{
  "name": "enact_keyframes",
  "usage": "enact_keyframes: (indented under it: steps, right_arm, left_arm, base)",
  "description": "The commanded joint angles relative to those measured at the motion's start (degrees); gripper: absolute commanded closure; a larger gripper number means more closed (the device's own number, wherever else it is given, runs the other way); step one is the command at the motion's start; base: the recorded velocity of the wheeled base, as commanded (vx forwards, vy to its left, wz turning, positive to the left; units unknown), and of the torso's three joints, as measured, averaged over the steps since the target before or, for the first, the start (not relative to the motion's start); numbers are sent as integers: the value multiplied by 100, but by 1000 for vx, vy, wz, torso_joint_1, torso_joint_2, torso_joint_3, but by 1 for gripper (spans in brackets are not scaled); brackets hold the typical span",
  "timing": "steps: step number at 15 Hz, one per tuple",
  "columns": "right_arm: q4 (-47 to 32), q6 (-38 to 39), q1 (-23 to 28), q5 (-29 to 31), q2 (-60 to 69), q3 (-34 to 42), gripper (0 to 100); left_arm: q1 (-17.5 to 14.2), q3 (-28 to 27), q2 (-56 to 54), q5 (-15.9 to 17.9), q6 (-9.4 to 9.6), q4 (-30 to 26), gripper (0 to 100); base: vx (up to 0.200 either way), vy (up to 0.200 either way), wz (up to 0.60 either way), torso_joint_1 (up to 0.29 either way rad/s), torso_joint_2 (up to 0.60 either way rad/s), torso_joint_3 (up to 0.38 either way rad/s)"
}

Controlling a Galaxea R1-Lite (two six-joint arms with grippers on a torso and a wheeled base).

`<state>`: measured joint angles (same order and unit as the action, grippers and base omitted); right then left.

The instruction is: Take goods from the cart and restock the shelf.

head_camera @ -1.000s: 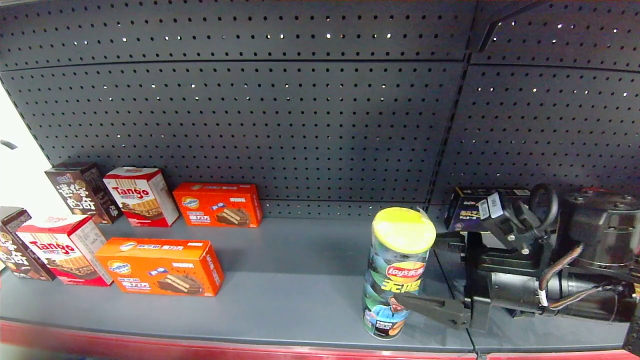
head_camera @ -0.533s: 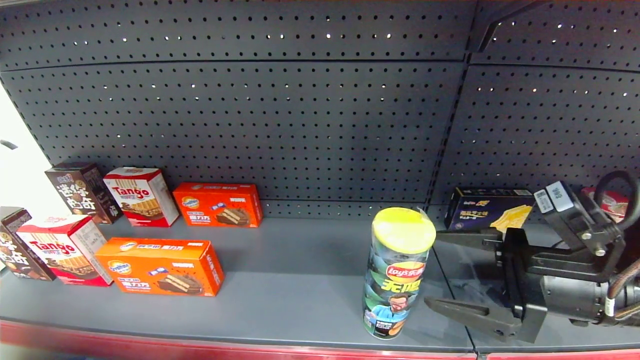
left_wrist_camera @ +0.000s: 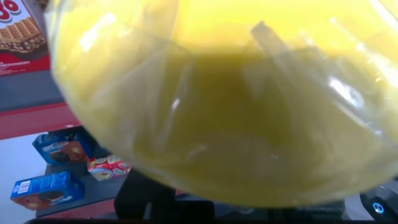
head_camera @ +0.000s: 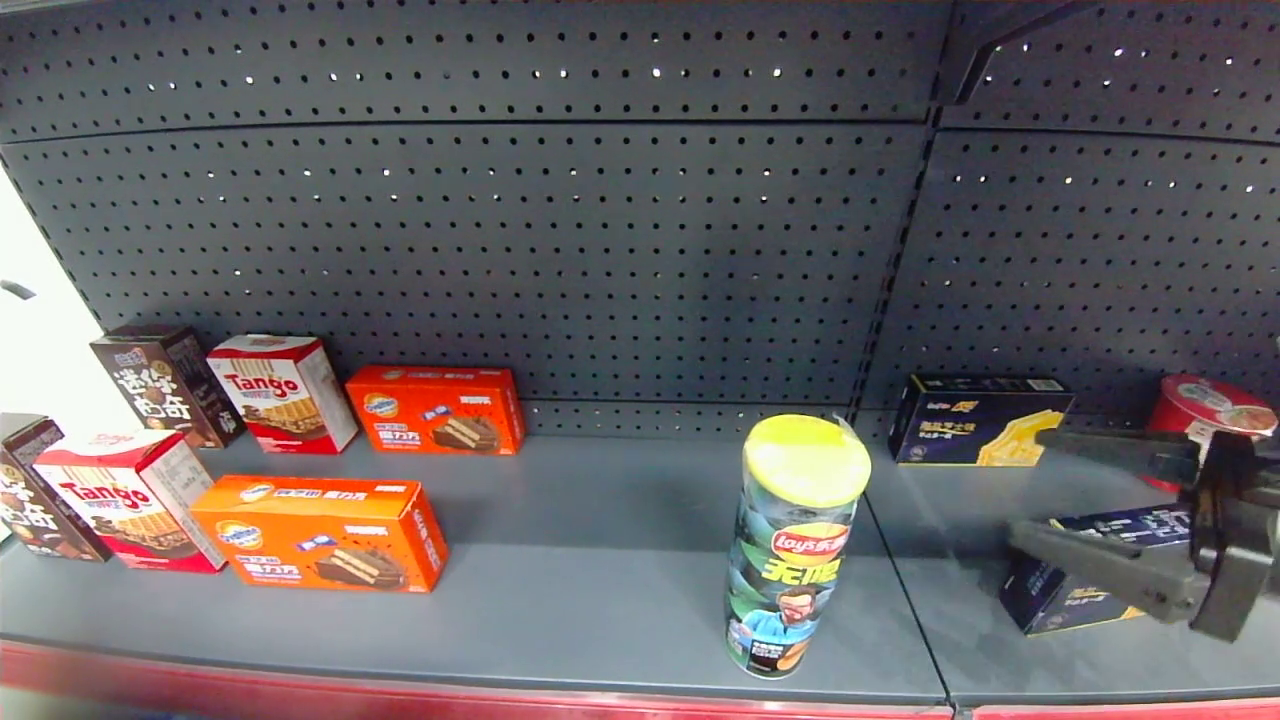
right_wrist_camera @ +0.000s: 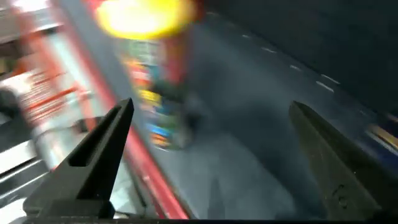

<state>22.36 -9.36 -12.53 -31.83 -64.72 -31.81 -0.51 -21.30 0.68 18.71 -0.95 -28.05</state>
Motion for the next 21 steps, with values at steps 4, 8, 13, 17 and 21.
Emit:
enact_keyframes:
  steps: [4,8,13,17,21]
  right_arm:
    - [-285,593,471,652,469,-414,0]
    - [-531,1042,445,1030,1304,69,0]
    - [-2025,1050,532,1337,2781,289,0]
    - [-2429,1059,559,1662,3115,254,0]
    - [-2447,1059,568,1715,3246,271,0]
  left_arm:
    - [-10,-112,46,1,-2,116,100]
    - [280,-604,1180,273,-2,1030,100]
    - [781,-1518,2902,423,7,1680,100]
    - [1229,-1764,3676,590,-28,2146,100]
    - [1370,-1790,4150,590,-28,2155,100]
  base:
    - [0,0,0,0,0,0]
    - [0,0,0,0,0,0]
    - [0,0,0,0,0,0]
    - [0,0,0,0,0,0]
    - [0,0,0,0,0,0]
